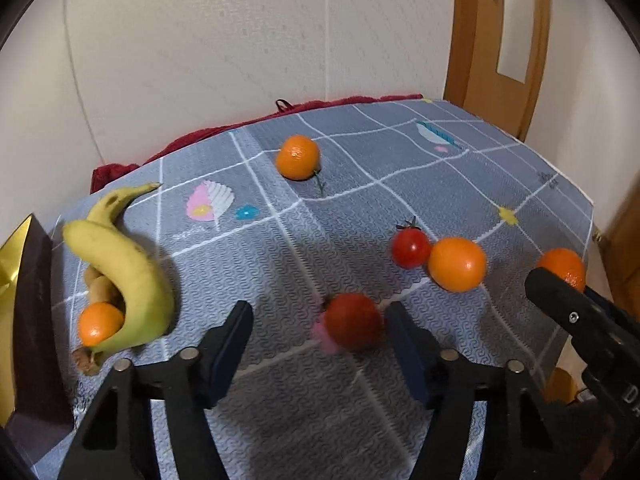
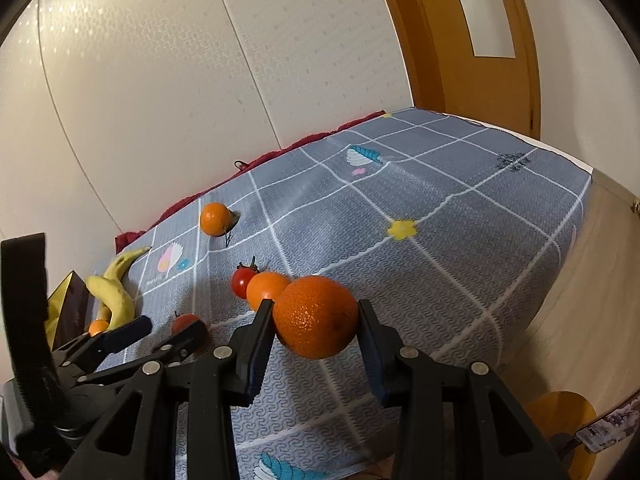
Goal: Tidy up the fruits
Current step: 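Grasp the cherry tomato with the left tool while the right tool lifts the orange toward the gold tray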
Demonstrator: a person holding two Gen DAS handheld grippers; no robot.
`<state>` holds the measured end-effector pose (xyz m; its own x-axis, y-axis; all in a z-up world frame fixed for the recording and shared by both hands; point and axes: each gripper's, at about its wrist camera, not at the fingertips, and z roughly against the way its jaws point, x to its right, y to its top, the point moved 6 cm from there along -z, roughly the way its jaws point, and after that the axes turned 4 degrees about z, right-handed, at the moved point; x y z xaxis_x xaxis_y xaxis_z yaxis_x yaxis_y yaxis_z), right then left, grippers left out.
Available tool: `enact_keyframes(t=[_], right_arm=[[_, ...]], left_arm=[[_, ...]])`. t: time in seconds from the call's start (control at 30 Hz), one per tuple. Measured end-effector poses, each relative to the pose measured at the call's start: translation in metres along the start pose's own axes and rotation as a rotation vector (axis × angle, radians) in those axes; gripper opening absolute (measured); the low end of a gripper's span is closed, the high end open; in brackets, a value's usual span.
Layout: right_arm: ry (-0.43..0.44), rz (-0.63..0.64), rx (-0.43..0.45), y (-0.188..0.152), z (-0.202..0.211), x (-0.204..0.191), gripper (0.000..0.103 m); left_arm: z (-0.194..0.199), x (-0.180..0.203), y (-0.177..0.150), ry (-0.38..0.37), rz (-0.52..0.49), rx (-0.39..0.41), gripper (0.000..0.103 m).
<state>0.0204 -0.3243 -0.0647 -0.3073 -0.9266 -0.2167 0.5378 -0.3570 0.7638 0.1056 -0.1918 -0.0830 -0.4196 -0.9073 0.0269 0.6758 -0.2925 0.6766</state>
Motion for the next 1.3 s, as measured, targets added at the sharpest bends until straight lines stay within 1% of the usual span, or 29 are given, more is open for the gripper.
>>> enact_keyframes(t=[0.07,0.1,0.17,0.23,0.33,0.43,0.57,0.67,0.83,0.9,0.97,1.07,1.13,1.3], right_arm=[[0.001,0.01,-0.002,0.0,-0.001,-0.003,0.041],[0.003,0.015,-0.002,-0.001,-0.001,-0.004,0.041],[0.008,0.024,-0.002,-0.001,0.0,-0.005,0.041],[0.009,0.03,-0.004,-0.002,0.0,-0.006,0.041],[0.011,0.032,-0.003,-0.002,0.0,-0.007,0.041],[0.016,0.036,-0.004,-0.002,-0.001,-0.008,0.041],[0.031,0.045,0.003,-0.002,0.001,-0.013,0.041],[0.046,0.053,0.007,-0.002,0.002,-0.017,0.041],[0.079,0.091,0.013,-0.003,0.004,-0.032,0.041],[0.096,0.114,0.015,-0.004,0.005,-0.039,0.041],[0.112,0.136,0.016,-0.006,0.006,-0.047,0.041],[0.131,0.17,0.012,-0.009,0.006,-0.06,0.041],[0.145,0.186,0.008,-0.01,0.006,-0.069,0.041],[0.183,0.225,0.004,-0.013,0.007,-0.093,0.041]], left_arm=[[-0.003,0.005,-0.002,0.019,-0.044,0.003,0.057],[-0.004,0.007,-0.002,0.03,-0.063,0.003,0.054],[-0.007,0.008,-0.004,0.039,-0.084,-0.003,0.045],[-0.007,0.007,-0.003,0.021,-0.085,0.006,0.041],[-0.008,0.008,-0.004,-0.005,-0.099,0.003,0.03],[-0.006,0.007,-0.007,-0.022,-0.107,0.017,0.03],[0.001,-0.004,-0.011,-0.032,-0.064,0.026,0.029],[0.017,-0.017,-0.011,-0.061,-0.024,0.058,0.029],[0.051,-0.048,-0.013,-0.048,0.01,0.123,0.029],[0.068,-0.066,-0.013,-0.025,0.021,0.157,0.029],[0.081,-0.083,-0.015,-0.013,0.036,0.179,0.029],[0.099,-0.115,-0.017,0.024,0.065,0.207,0.029],[0.11,-0.137,-0.019,0.063,0.083,0.232,0.029],[0.127,-0.187,-0.027,0.137,0.173,0.283,0.029]])
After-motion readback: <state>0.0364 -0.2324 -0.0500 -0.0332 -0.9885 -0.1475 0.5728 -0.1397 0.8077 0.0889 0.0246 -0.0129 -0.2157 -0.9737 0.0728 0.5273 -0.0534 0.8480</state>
